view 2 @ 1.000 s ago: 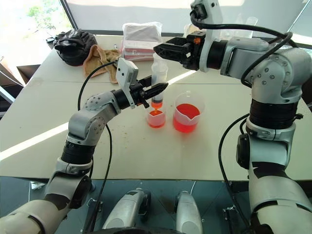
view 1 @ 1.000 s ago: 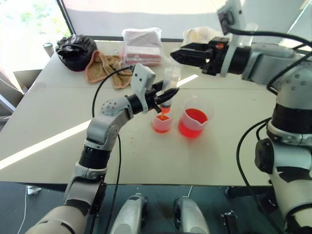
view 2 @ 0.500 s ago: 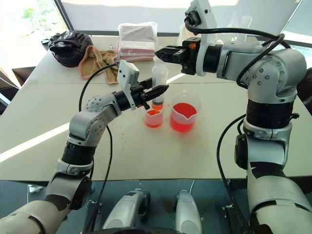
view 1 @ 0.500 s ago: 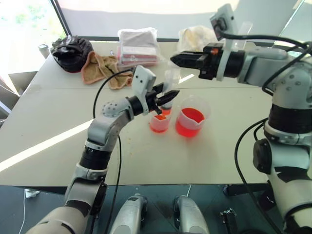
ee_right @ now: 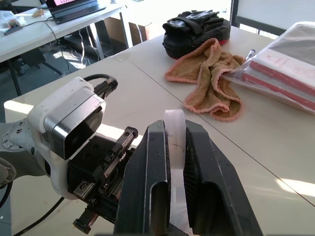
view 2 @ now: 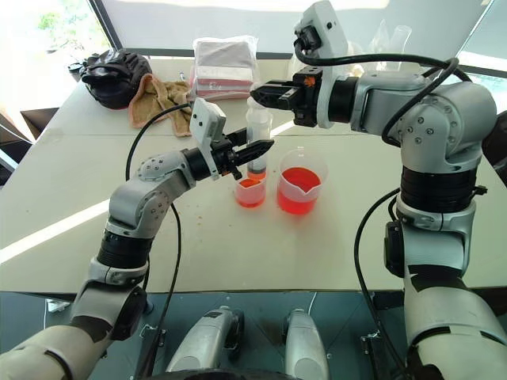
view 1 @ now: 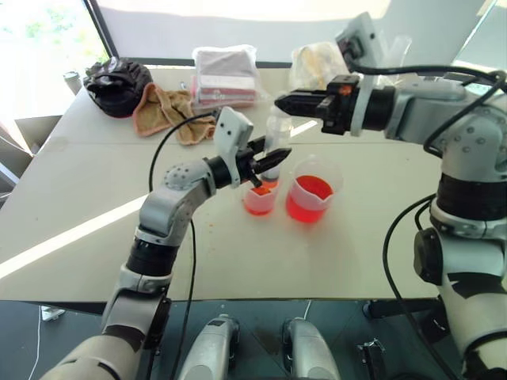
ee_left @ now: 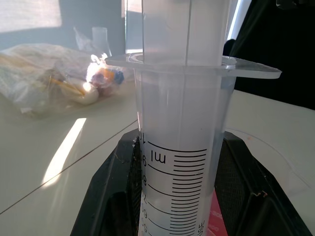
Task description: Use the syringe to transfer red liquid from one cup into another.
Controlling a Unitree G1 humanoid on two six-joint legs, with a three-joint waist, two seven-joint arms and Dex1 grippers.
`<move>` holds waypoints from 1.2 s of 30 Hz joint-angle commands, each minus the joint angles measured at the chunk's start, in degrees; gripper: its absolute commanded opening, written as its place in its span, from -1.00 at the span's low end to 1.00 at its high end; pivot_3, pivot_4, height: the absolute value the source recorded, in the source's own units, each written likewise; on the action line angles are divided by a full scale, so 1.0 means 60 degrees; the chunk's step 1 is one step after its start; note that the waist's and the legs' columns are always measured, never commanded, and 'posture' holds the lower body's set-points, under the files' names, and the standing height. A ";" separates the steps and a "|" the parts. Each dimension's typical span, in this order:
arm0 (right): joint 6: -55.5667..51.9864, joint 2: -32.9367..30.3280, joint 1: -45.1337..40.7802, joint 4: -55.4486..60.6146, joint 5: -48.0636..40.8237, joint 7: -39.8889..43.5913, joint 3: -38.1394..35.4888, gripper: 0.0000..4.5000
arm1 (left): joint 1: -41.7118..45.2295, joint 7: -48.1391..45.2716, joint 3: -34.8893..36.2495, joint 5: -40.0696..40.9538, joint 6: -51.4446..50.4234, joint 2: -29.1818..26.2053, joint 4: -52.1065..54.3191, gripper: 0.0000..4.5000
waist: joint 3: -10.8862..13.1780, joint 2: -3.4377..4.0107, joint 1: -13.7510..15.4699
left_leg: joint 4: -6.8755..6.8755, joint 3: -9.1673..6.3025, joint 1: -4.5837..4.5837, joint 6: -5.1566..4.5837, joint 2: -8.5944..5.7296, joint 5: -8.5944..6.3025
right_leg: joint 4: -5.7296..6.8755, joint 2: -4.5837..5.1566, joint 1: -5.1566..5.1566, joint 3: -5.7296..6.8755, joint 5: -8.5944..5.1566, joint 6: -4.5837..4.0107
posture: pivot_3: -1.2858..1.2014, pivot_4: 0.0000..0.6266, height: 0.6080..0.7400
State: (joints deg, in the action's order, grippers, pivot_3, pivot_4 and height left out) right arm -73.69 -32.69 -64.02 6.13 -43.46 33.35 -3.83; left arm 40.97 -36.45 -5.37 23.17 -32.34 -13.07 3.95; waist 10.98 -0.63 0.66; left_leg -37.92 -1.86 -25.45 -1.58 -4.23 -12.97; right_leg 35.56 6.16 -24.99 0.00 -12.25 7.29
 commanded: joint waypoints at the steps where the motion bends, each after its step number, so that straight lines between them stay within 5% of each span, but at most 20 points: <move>1: -0.0448 0.0209 0.0172 0.0456 -0.0536 0.0517 0.0371 -0.98 | 0.0294 0.0283 0.0457 0.0208 0.0092 0.0007 0.0690 -0.35 | 0.0000 0.0000 -0.0002 | 0.0000 0.0000 0.0000 0.0000 0.0000 0.0000 | 0.0000 0.0000 0.0000 0.0000 0.0000 0.0000 | 0.03 -0.52 1.00; 30: 0.0309 0.0420 0.0377 0.0373 -0.0114 0.1098 0.0823 -0.98 | 0.0234 0.0763 0.0891 0.0653 -0.0770 -0.0389 0.1743 -0.35 | 0.0000 0.0001 -0.0006 | 0.0001 0.0000 0.0001 0.0002 0.0001 0.0001 | 0.0000 -0.0001 -0.0001 0.0001 0.0000 0.0000 | 0.03 -0.52 1.00; 36: 0.0294 0.0249 0.0316 0.0271 0.0029 0.1309 0.0846 0.19 | 0.0188 0.0842 0.0870 0.0700 -0.0841 -0.0391 0.1802 -0.35 | 0.0000 0.0001 -0.0012 | 0.0001 0.0000 0.0001 0.0002 0.0002 0.0001 | 0.0001 -0.0003 -0.0002 0.0001 0.0000 0.0000 | 0.03 -0.52 1.00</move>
State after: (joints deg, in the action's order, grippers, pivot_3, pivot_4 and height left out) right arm -70.35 -31.24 -62.26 7.46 -42.25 39.54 -1.26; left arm 40.02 -32.14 -3.38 25.83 -39.49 -15.73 11.14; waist 10.98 -0.62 0.58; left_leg -37.92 -1.86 -25.44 -1.57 -4.22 -12.97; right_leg 35.57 6.14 -25.00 0.01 -12.25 7.29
